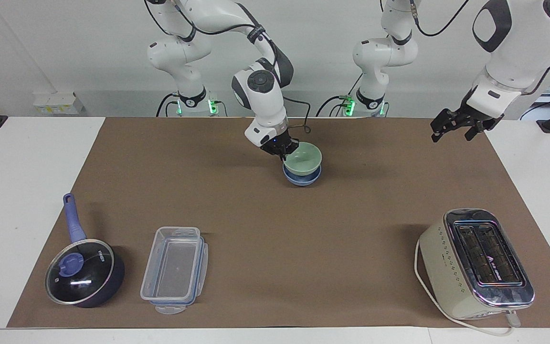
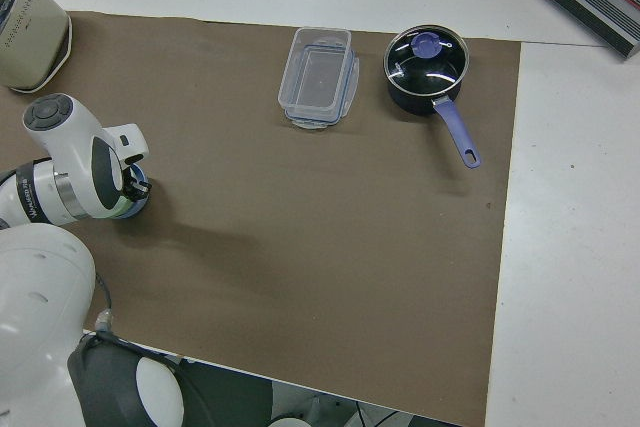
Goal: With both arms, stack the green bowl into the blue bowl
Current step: 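Lower the green bowl into the blue bowl with the right gripper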
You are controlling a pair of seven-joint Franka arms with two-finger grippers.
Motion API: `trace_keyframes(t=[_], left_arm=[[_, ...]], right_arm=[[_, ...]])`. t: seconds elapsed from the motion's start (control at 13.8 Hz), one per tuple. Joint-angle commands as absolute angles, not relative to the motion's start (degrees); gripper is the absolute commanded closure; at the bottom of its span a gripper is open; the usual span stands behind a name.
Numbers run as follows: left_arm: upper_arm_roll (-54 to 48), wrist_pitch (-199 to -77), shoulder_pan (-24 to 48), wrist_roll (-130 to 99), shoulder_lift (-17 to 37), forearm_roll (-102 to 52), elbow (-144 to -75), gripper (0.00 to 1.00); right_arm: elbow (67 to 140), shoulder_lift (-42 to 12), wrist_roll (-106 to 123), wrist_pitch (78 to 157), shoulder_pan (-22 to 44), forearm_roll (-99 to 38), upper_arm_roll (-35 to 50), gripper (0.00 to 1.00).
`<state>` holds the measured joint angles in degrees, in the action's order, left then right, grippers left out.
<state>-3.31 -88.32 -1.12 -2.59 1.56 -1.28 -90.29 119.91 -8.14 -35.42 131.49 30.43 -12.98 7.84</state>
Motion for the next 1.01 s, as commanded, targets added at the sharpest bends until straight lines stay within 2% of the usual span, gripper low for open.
trace_keyframes(t=[0.0, 0.07, 0.22, 0.29, 0.36, 0.58, 0.65, 0.72, 0.87, 0.94], left_arm=[[-3.43, -87.19, -1.32, -2.90, 1.93, -0.44, -89.21, 0.00], [-3.43, -87.19, -1.32, -2.90, 1.93, -0.44, -89.21, 0.00], [-3.43, -87.19, -1.32, -2.90, 1.93, -0.53, -89.21, 0.00], [-3.43, -87.19, -1.32, -2.90, 1.93, -0.53, -89.21, 0.00], [-3.43, -87.27, -1.32, -2.90, 1.93, -0.44, -89.21, 0.00], [-3.43, -87.19, -1.32, -2.90, 1.93, -0.44, -89.21, 0.00], [-3.43, -87.19, -1.32, -2.90, 1.93, -0.53, -89.21, 0.00], [-3.43, -87.19, -1.32, -2.90, 1.93, -0.44, -89.21, 0.00], [-3.43, -87.19, -1.32, -2.90, 1.93, -0.44, -89.21, 0.00], [-3.43, -87.27, -1.32, -2.90, 1.93, -0.53, -89.21, 0.00]], right_arm=[[119.44, -9.05, -34.89, 133.32, 30.32, -14.06, 7.82, 1.00], [119.36, -9.31, -34.81, 133.94, 30.24, -14.06, 7.82, 0.99], [119.09, -9.49, -34.89, 133.86, 30.15, -14.06, 7.82, 0.69], [119.00, -9.58, -34.98, 133.86, 30.15, -14.06, 7.82, 0.58], [119.00, -9.58, -34.98, 133.94, 30.15, -14.06, 7.82, 0.51], [118.48, -9.32, -34.90, 133.51, 29.89, -14.06, 7.82, 0.51], [118.48, -8.45, -34.54, 132.64, 29.53, -13.45, 7.74, 0.45], [118.65, -6.87, -34.19, 132.02, 29.44, -13.36, 7.65, 0.36], [118.65, -3.89, -34.28, 129.48, 28.13, -13.27, 7.38, 0.06], [118.83, -1.95, -34.19, 128.07, 26.47, -13.10, 7.30, 0.00]])
